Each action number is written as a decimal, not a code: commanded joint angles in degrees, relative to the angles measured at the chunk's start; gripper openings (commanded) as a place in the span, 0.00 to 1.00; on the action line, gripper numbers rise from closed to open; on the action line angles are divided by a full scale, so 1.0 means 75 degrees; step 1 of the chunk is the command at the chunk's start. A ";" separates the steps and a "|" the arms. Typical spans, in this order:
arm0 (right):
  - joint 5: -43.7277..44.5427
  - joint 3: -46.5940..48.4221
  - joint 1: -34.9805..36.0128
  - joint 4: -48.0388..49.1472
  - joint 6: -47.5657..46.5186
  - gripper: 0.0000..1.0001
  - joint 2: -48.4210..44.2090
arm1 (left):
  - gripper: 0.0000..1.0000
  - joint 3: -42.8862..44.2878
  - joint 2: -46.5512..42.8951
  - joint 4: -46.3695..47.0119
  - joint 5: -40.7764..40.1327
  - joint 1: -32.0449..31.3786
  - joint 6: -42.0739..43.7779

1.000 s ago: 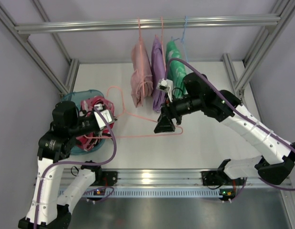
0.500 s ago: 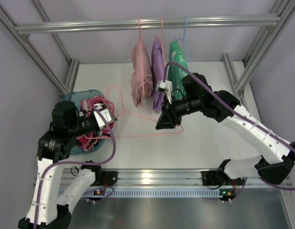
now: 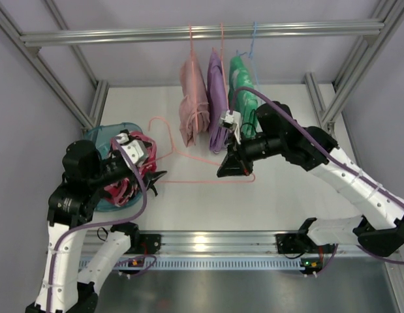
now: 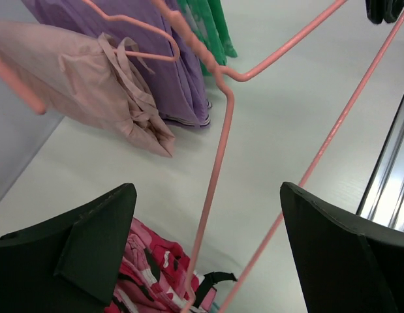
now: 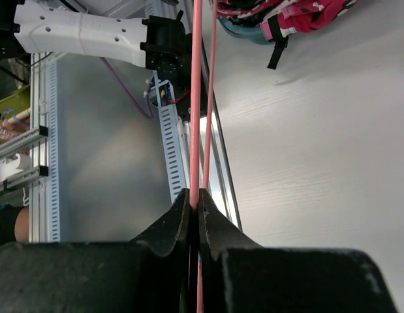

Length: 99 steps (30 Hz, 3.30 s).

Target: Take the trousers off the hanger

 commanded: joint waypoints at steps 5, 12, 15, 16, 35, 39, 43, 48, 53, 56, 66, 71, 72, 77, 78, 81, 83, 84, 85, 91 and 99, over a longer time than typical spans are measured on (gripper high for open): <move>0.0132 -0.0070 -0.0245 0.0131 -0.0288 0.00 -0.1200 | 0.98 0.1092 -0.0293 0.2584 -0.0236 0.0422 -0.3924; 0.0261 0.0105 -0.1250 0.0342 -0.0090 0.00 -0.2127 | 0.98 0.2054 0.0115 0.4276 -0.1878 0.0892 -0.6216; 0.0273 0.0374 -0.2058 0.0494 0.0168 0.00 -0.2629 | 0.98 0.2185 0.0339 0.4452 -0.1833 0.1033 -0.6452; 0.0308 0.0444 -0.2282 0.0529 0.0226 0.00 -0.2783 | 0.98 0.2127 0.0363 0.4557 -0.1682 0.1021 -0.6405; 0.4417 0.0856 -0.6749 -0.1485 -0.0476 0.00 -0.4976 | 0.98 0.0907 0.0750 0.5120 -0.1563 0.1033 -0.6124; 0.5391 0.0434 -0.6784 -0.1978 -0.0991 0.00 -0.4789 | 0.98 0.0837 0.0703 0.5120 -0.1551 0.1021 -0.6018; 0.5606 0.0001 -0.6784 -0.1873 -0.1470 0.00 -0.4250 | 0.98 0.0743 0.0645 0.5109 -0.1504 0.1021 -0.5995; 0.5546 -0.0153 -0.6784 -0.1021 -0.1694 0.00 -0.3161 | 0.98 0.0369 0.0539 0.4933 -0.1481 0.1021 -0.5761; 0.5722 0.0585 -0.6784 -0.0209 -0.1917 0.00 -0.2341 | 0.98 -0.0170 0.0095 0.4921 -0.1422 0.1033 -0.5421; 0.5792 0.0913 -0.6796 0.0283 -0.2081 0.00 -0.2024 | 0.98 -0.0452 -0.0070 0.4921 -0.1469 0.1021 -0.5292; 0.4893 0.2482 -0.7322 0.0519 -0.2200 0.00 -0.0981 | 0.98 -0.0675 0.0058 0.4921 -0.1492 0.1021 -0.5303; 0.3404 0.3058 -0.8785 -0.0044 -0.1848 0.00 -0.0031 | 0.98 -0.0605 0.0363 0.4921 -0.1376 0.1021 -0.5432; 0.3298 0.3070 -0.8881 -0.0056 -0.1754 0.00 0.0028 | 0.98 -0.0616 0.0363 0.4921 -0.1352 0.1021 -0.5467; 0.2770 0.2673 -0.9245 0.0248 -0.1637 0.00 0.0052 | 0.98 -0.0698 0.0445 0.4921 -0.1305 0.1021 -0.5467; 0.2758 0.2370 -0.9280 0.0457 -0.1636 0.00 0.0005 | 0.98 -0.0756 0.0434 0.4921 -0.1305 0.1021 -0.5467; 0.2547 0.1761 -0.9374 0.0623 -0.1660 0.00 -0.0147 | 0.98 -0.0885 0.0422 0.4921 -0.1258 0.1021 -0.5444; 0.2371 0.1478 -0.9526 0.0752 -0.1660 0.00 -0.0229 | 0.98 -0.0921 0.0433 0.4921 -0.1223 0.1021 -0.5421; 0.2348 0.1221 -0.9561 0.0799 -0.1706 0.00 -0.0264 | 0.98 -0.0921 0.0445 0.4851 -0.1235 0.1021 -0.5374; 0.2347 0.1103 -0.9597 0.0834 -0.1753 0.00 -0.0334 | 0.98 -0.0898 0.0468 0.4793 -0.1258 0.1021 -0.5339; 0.2207 0.0773 -0.9667 0.0835 -0.2034 0.06 -0.0639 | 0.98 -0.0664 0.0726 0.4020 -0.1281 0.1021 -0.5280; 0.2125 0.0422 -0.9714 0.0308 -0.2187 0.66 -0.1307 | 0.98 -0.0066 0.1136 0.2649 -0.1551 0.1021 -0.5128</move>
